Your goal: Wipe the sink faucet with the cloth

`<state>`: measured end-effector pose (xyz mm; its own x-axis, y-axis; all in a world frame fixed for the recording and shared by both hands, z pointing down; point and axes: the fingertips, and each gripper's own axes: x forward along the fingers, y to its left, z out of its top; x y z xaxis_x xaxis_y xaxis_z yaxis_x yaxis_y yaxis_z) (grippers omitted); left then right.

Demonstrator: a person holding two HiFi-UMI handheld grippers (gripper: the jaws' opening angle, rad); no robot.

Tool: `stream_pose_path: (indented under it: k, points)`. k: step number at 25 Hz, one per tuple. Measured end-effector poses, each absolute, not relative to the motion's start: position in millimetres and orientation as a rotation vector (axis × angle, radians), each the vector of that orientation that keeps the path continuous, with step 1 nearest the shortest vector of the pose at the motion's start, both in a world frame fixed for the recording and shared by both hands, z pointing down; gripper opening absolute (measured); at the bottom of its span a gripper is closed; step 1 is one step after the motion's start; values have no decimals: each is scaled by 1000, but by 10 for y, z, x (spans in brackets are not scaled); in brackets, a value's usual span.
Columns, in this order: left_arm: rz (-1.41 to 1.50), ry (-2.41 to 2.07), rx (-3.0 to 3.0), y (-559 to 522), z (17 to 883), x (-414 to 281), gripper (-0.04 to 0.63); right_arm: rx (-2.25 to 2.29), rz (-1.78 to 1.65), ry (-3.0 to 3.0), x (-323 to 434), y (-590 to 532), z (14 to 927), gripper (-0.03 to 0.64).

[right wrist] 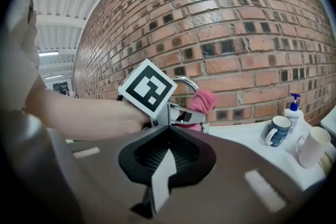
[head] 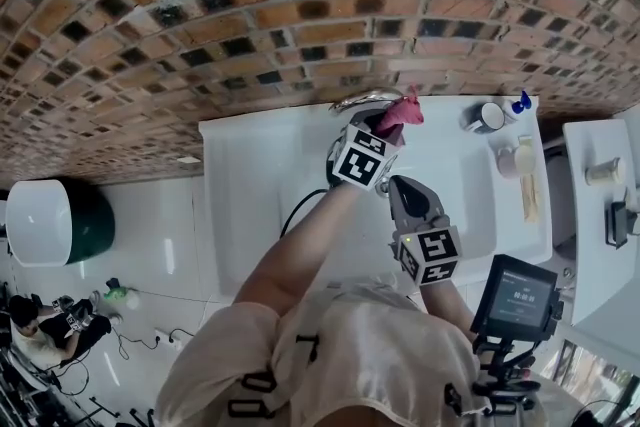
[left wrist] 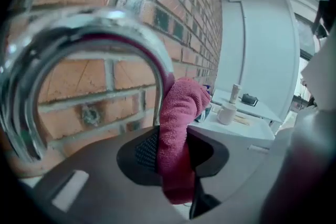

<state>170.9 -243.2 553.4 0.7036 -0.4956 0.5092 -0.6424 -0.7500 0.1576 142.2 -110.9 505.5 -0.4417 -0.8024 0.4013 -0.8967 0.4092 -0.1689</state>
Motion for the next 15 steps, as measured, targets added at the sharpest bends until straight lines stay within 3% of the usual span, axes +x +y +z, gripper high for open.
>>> stream_pose_path:
  k: [6,15]
  points:
    - [635,-877,2491,-2359,5634,1537,106,1473,517,-2429,1360,-1088,5029,-14]
    - [267,-972,2633,-2318,4583,1456,106,1482,505,-2440,1362,-1061,4965,-12]
